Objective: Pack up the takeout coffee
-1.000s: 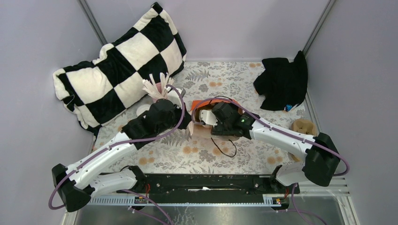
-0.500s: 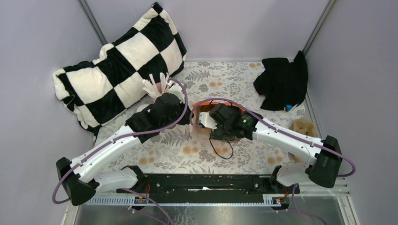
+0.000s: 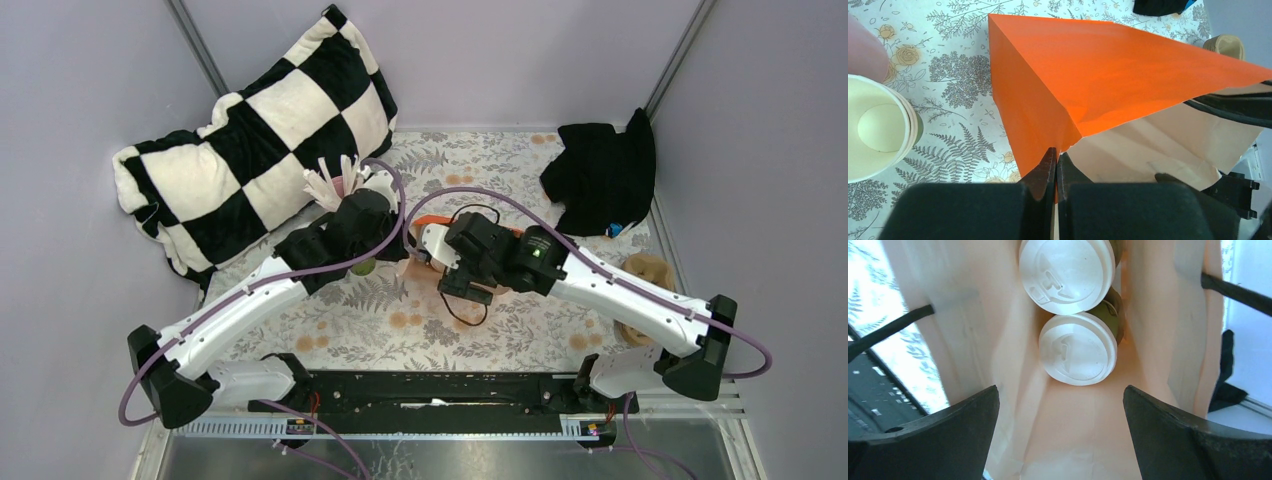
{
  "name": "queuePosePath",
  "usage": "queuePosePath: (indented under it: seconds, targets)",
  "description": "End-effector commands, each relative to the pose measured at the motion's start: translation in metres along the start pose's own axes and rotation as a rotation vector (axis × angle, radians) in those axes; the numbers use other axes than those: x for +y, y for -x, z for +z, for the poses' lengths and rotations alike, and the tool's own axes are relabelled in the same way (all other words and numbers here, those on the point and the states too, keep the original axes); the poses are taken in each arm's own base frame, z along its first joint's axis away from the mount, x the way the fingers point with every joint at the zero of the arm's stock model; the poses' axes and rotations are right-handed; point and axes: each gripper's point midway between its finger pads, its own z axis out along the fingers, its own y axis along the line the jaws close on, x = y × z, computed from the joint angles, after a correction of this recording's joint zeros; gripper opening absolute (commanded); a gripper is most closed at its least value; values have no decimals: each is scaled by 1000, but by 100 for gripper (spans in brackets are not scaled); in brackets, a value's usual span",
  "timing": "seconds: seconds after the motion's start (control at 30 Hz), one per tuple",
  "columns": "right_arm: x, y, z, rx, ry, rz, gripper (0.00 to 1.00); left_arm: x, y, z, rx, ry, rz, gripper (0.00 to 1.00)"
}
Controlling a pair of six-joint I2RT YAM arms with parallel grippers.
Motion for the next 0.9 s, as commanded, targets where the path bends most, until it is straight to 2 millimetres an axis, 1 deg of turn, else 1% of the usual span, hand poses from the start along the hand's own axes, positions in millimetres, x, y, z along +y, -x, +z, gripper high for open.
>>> queuePosePath:
  seconds: [0.0,0.1,0.23,0.27,0.33,0.43,0.53,0.63,0.67,0.7,0.77,0.87]
  targets:
    - [9,15,-35,-95,73,140,100,-13,20,-9,-36,-19,-34,0]
    - [3,32,-54,-186,74,234,100,-15,22,-13,-26,-12,-50,0]
    - [-13,61,-84,-320,59,355,100,-21,25,-14,11,-1,-73,0]
    - [-11,77,-99,-382,116,368,100,-26,29,-14,26,-2,-99,0]
    - [-10,84,-106,-398,145,388,100,-28,30,-14,40,6,-110,0]
    - [2,94,-118,-420,244,402,100,-30,33,-13,61,33,-135,0]
    - [24,101,-130,-441,384,404,100,-31,34,-13,74,46,-166,0]
    - [44,101,-137,-415,504,418,100,-32,34,-11,92,61,-195,0]
    - [54,100,-138,-405,561,416,100,-32,35,-11,98,67,-201,0]
    - [62,99,-138,-396,602,410,100,-32,36,-10,102,71,-207,0]
    - [77,95,-130,-352,668,435,100,-34,38,-11,102,68,-221,0]
    - [88,96,-119,-313,724,471,100,-37,38,-11,110,56,-237,0]
